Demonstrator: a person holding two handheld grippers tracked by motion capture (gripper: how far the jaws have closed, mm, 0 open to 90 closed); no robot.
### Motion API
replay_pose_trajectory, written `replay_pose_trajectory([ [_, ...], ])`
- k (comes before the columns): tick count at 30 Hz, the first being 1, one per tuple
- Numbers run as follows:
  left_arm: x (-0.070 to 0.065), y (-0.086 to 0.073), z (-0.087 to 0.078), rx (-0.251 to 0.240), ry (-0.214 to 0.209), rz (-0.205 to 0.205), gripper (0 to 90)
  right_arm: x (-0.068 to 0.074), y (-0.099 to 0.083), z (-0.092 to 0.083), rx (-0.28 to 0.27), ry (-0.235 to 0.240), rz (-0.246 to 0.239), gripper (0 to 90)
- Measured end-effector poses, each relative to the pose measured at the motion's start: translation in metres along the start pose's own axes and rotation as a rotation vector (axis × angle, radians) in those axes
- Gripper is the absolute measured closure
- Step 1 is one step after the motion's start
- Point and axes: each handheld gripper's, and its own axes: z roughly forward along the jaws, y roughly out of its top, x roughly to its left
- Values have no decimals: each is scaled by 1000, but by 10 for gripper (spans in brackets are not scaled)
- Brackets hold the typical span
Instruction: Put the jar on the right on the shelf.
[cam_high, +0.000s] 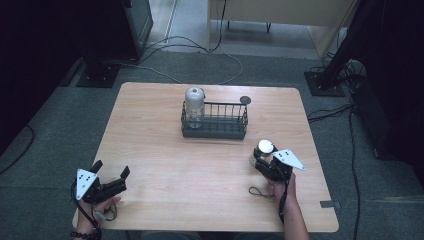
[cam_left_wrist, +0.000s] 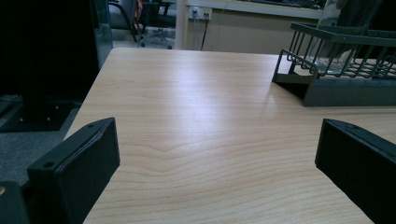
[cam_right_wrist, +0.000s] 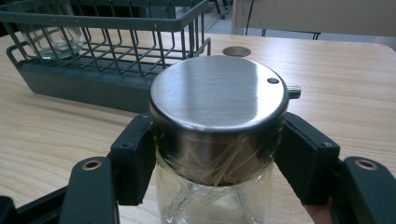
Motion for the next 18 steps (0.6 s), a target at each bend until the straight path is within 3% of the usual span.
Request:
replay_pose_trajectory([
  [9,0,0,0,0,-1,0,0,-3,9,-1,-17,4,30,347],
  [18,0,0,0,-1,-1,0,0,0,18,1,-20,8,17,351],
])
